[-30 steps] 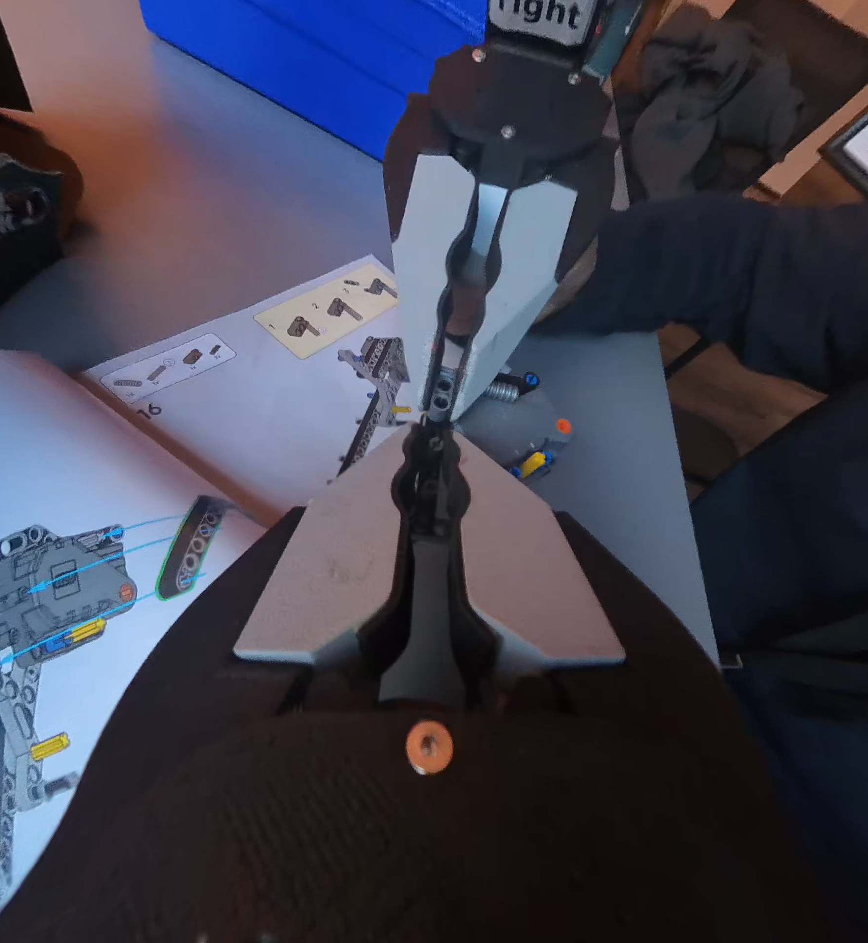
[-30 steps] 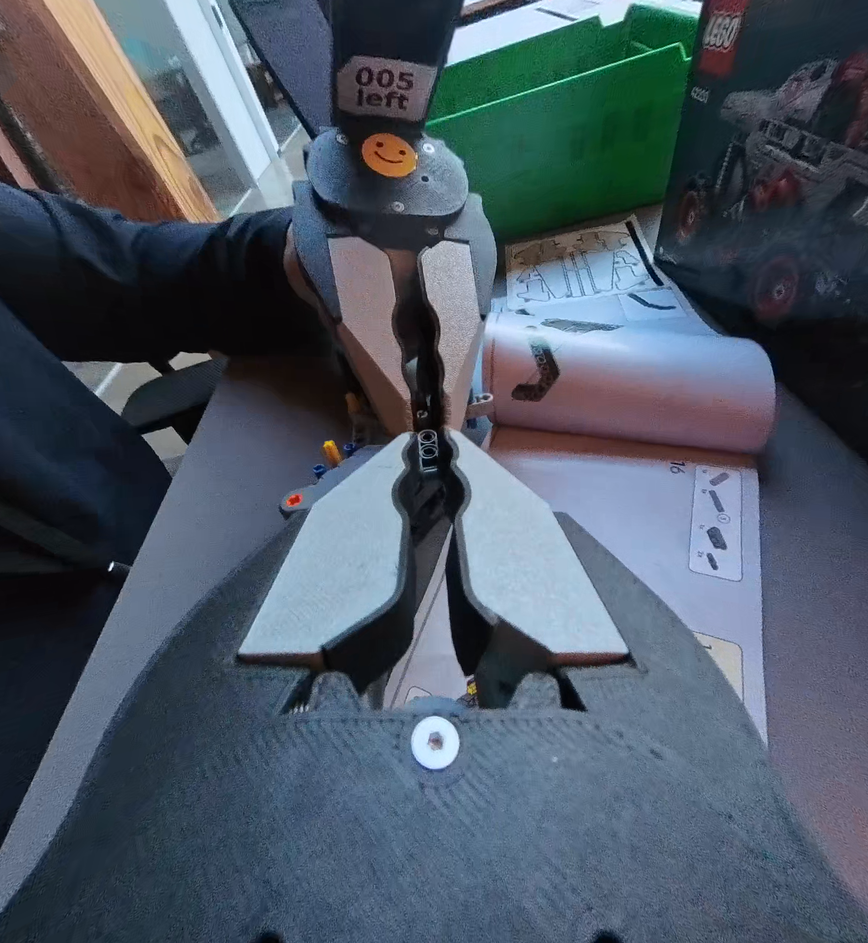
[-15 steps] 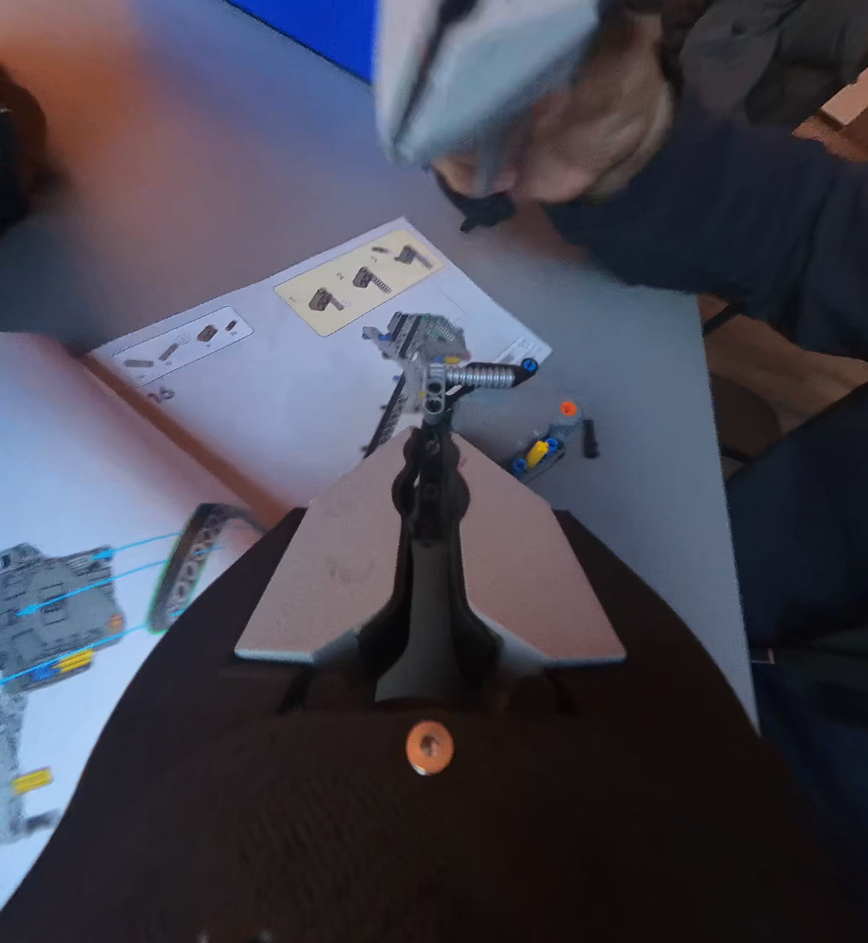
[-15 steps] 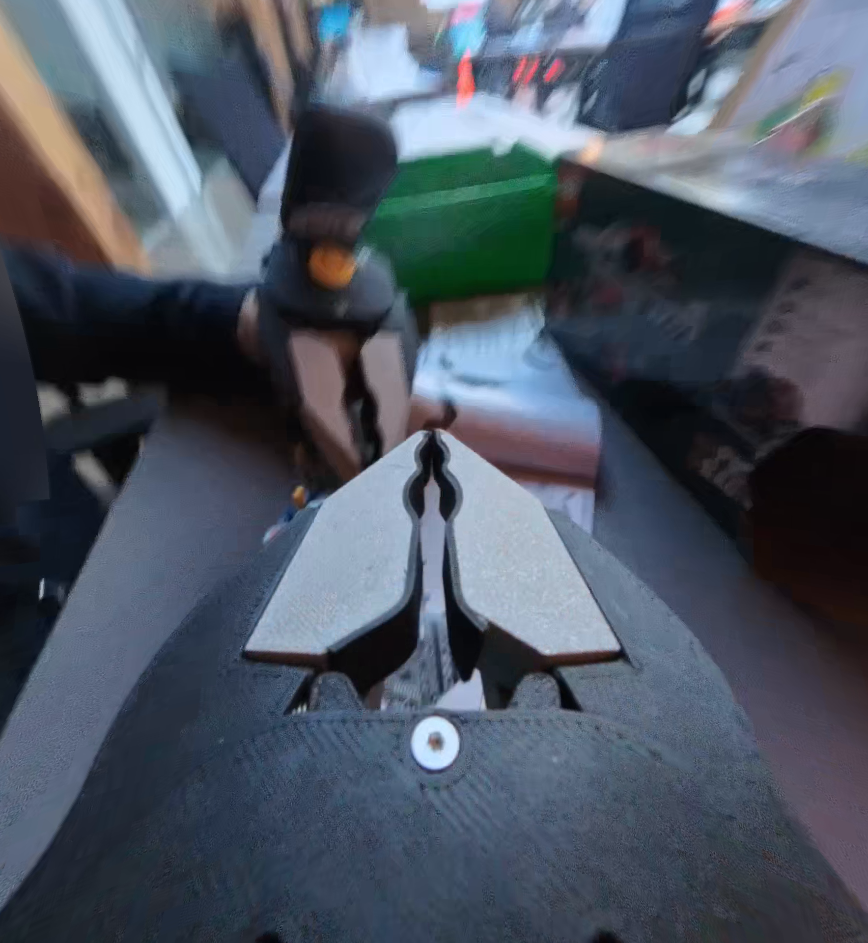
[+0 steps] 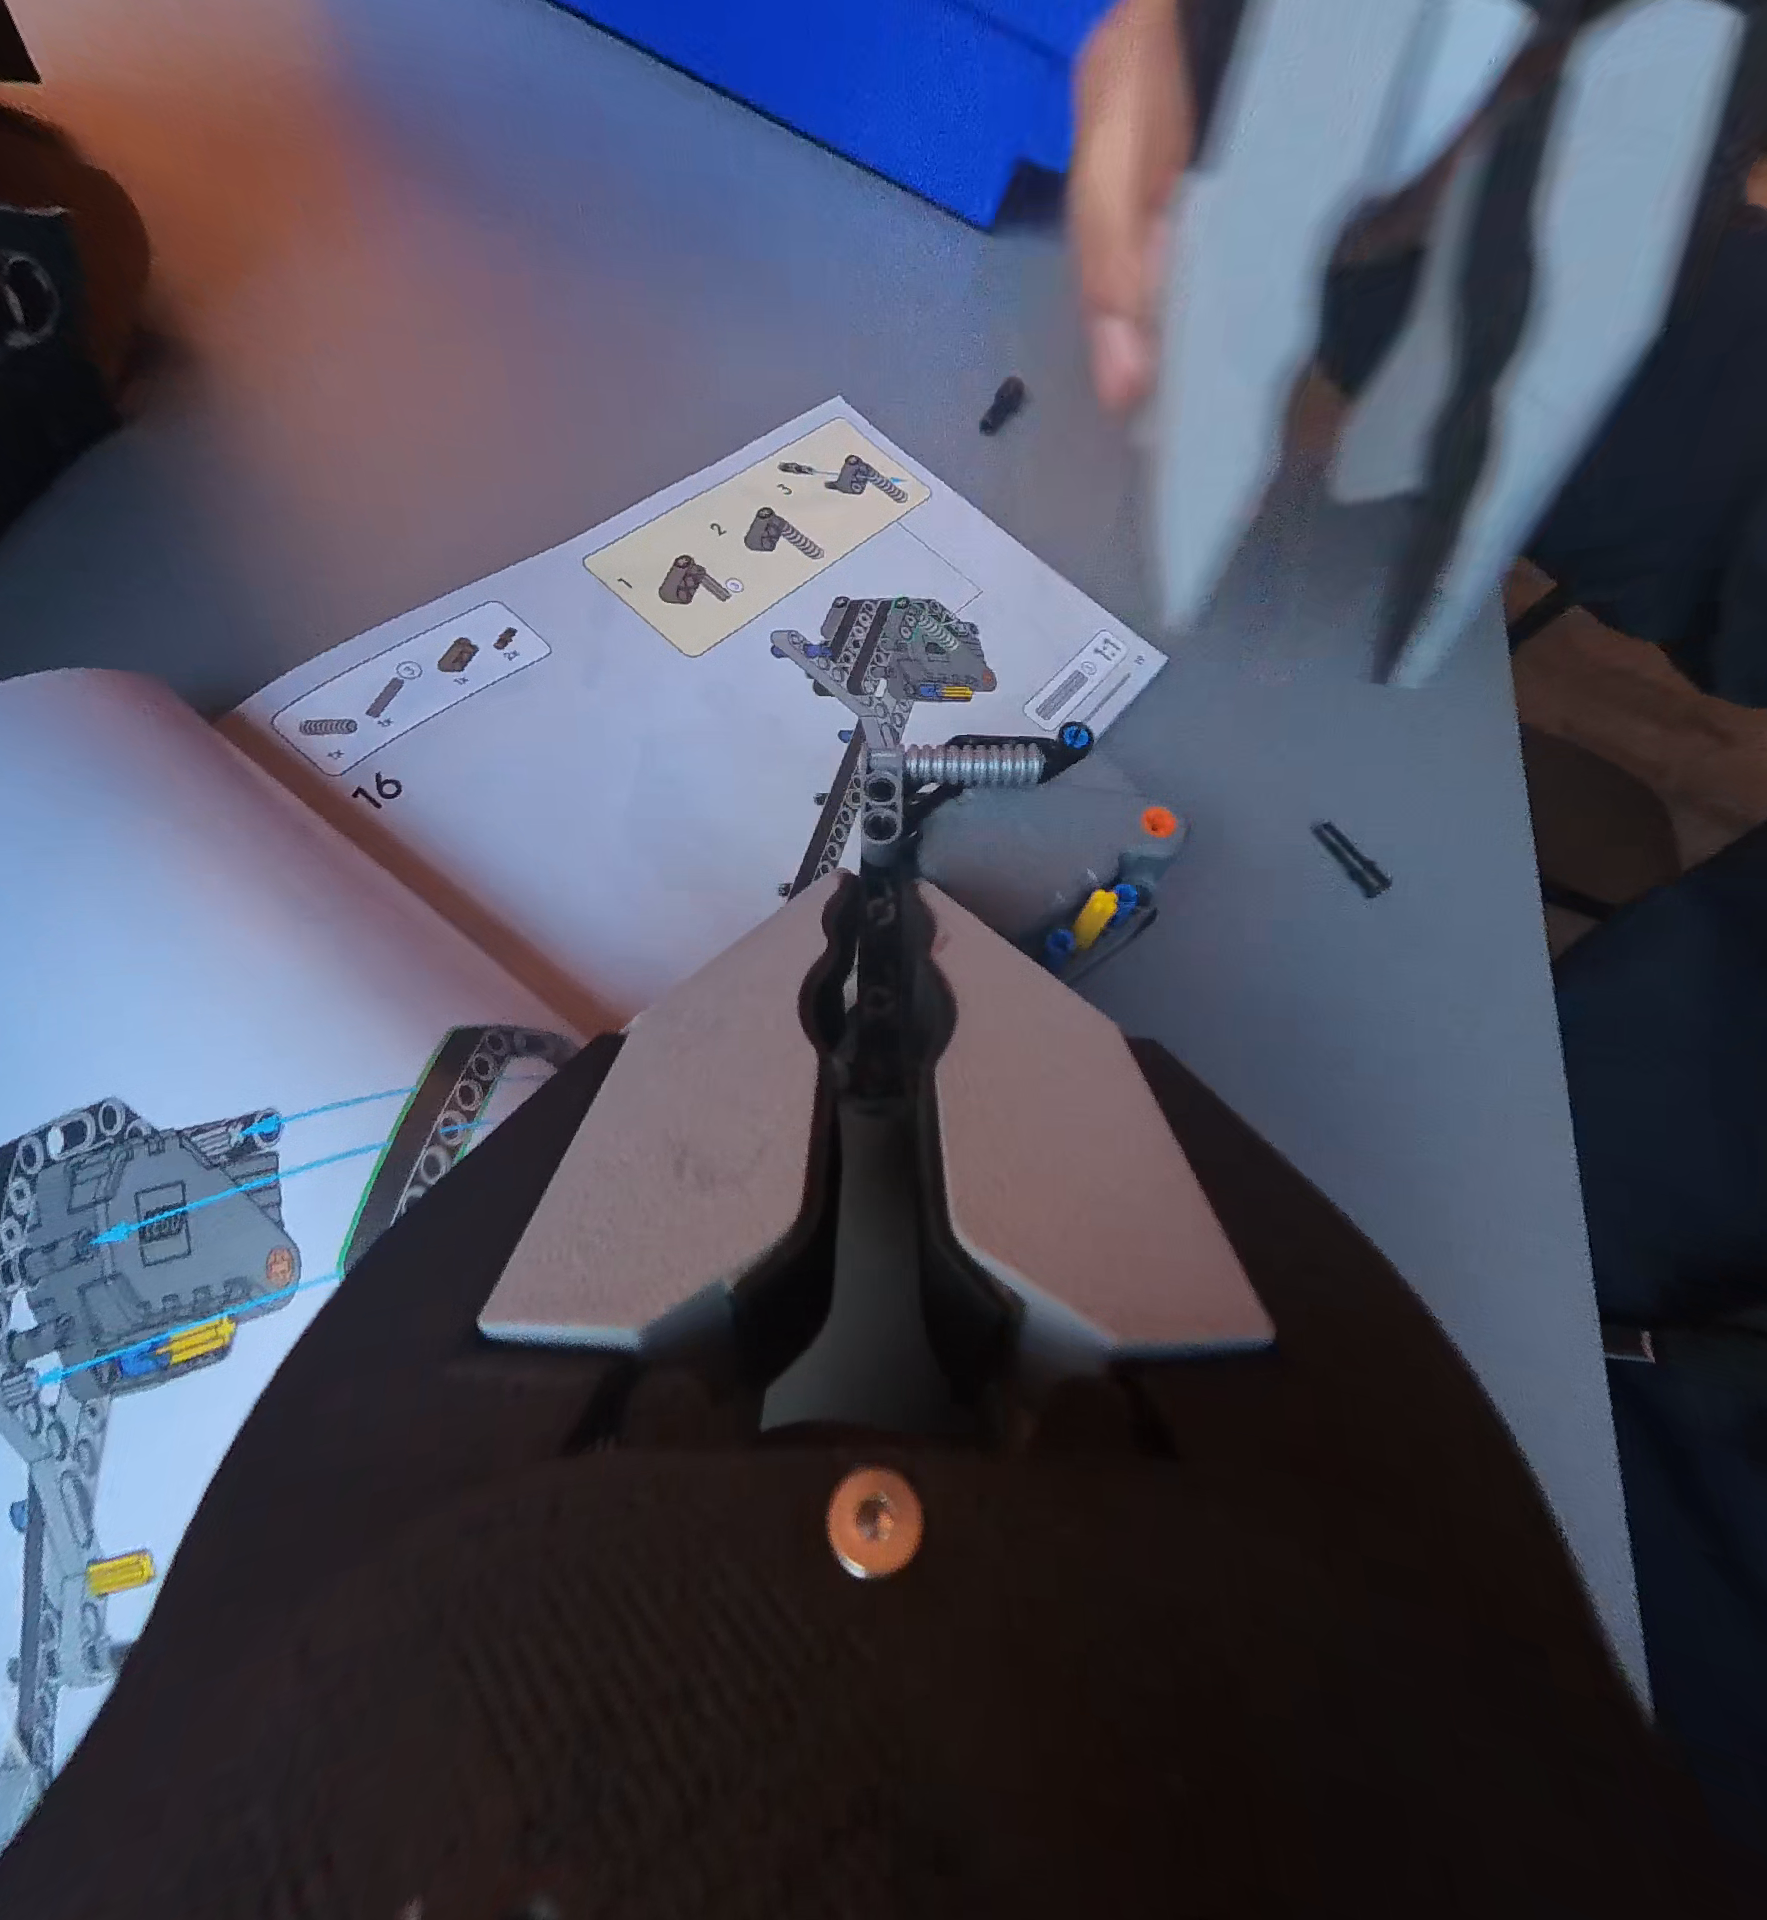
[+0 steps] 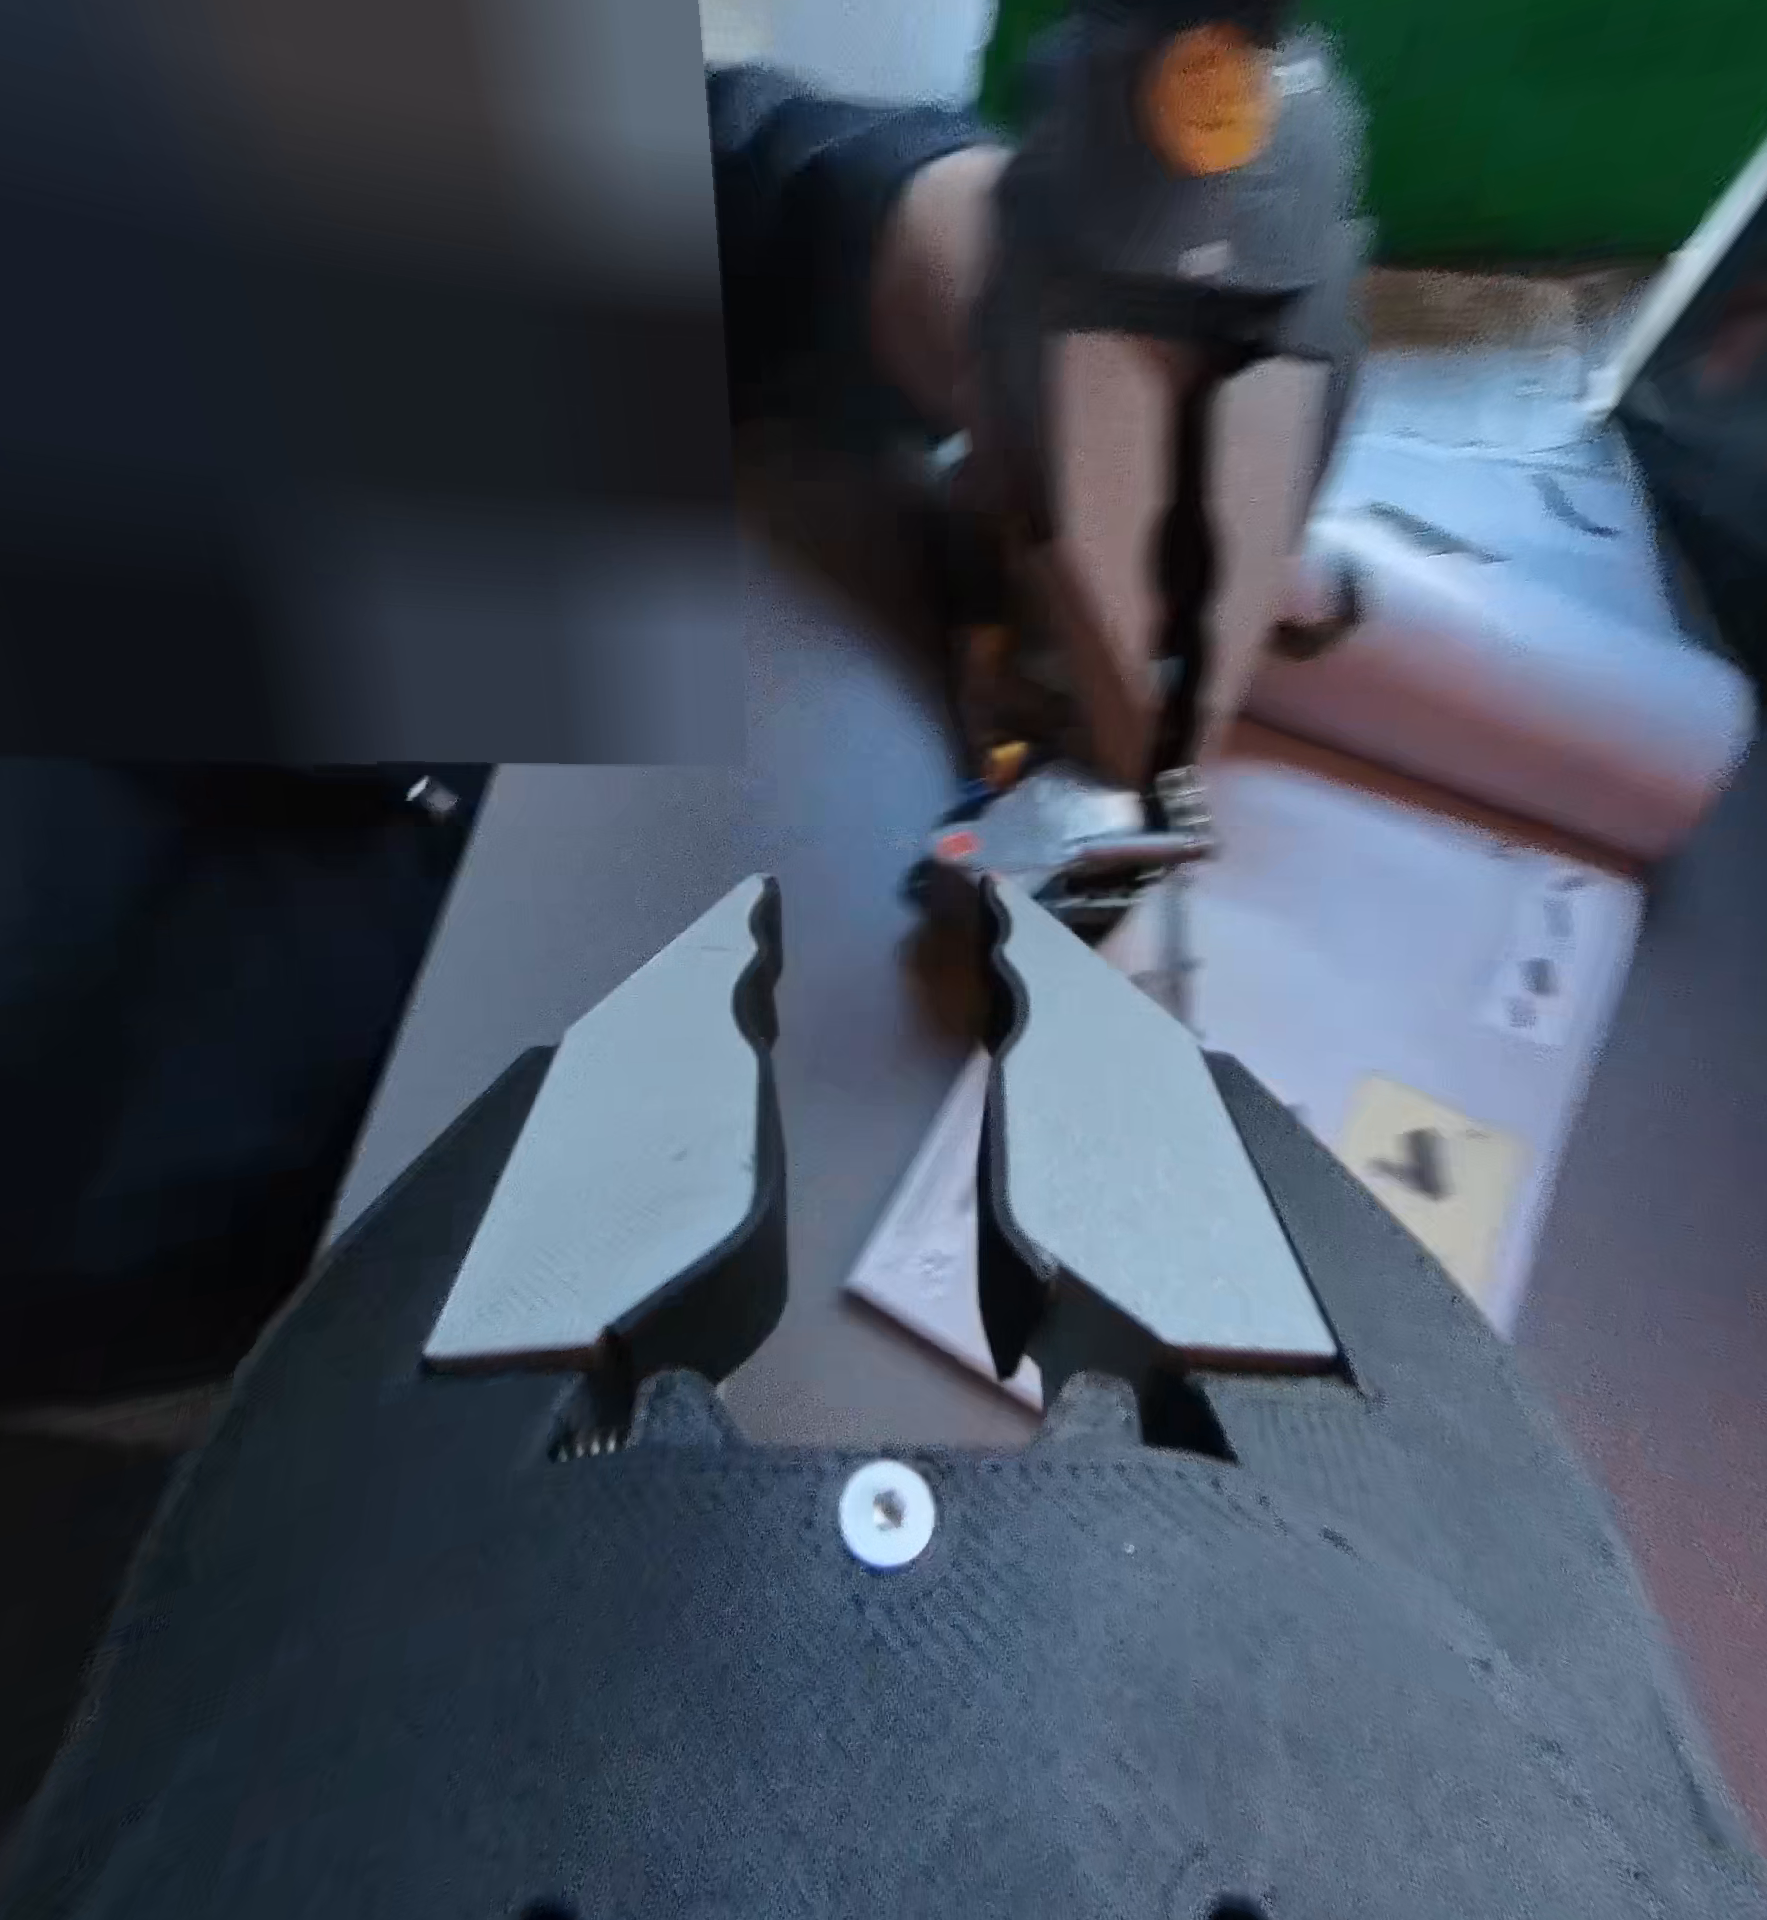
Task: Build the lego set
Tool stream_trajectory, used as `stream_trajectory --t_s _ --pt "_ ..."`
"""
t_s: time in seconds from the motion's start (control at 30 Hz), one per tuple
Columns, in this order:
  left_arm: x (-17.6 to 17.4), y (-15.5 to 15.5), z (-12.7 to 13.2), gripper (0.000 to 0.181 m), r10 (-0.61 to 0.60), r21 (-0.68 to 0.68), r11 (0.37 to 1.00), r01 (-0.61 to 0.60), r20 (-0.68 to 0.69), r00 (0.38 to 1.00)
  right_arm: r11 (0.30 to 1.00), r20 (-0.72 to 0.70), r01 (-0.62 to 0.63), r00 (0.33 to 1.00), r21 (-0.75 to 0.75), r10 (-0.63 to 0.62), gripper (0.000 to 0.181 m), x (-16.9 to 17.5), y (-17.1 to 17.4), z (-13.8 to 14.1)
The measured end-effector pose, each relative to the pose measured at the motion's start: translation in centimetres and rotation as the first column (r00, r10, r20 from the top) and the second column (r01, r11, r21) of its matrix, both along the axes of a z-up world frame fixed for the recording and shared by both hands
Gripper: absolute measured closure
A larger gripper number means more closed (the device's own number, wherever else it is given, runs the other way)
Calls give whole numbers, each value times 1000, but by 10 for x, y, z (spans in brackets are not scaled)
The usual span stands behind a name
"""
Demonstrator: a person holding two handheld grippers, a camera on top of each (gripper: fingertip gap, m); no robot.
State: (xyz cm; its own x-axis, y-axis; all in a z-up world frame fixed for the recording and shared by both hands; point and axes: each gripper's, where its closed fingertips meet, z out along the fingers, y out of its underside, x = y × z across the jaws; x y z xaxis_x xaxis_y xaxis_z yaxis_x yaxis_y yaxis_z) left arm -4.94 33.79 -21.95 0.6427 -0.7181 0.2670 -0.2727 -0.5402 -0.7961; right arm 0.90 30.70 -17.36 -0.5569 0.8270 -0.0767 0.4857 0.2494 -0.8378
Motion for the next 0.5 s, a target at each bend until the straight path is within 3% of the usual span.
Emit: stream_trajectory --t_s 0.07,0.17,0.27,0.37,0.43,0.5 --pt "-1 0 0 175 0 -9 1000 0 6 1000 995 55 -45 998 89 40 134 28 -25 -21" --pt "0 -2 0 175 -9 -15 1000 9 4 1000 966 69 -83 995 244 68 145 59 -48 -50" --pt "1 -3 0 175 -11 -14 1000 11 3 1000 957 41 -69 997 281 60 154 66 -53 -58" --pt "1 -3 0 175 -10 -11 1000 10 2 1000 960 47 -28 999 279 15 145 54 -47 -64" --pt "1 -3 0 175 -8 -13 1000 8 6 1000 961 70 -74 996 266 57 174 56 -49 -66" --pt "1 -4 0 175 -10 -17 1000 10 6 1000 966 67 -93 995 242 79 174 58 -51 -67"
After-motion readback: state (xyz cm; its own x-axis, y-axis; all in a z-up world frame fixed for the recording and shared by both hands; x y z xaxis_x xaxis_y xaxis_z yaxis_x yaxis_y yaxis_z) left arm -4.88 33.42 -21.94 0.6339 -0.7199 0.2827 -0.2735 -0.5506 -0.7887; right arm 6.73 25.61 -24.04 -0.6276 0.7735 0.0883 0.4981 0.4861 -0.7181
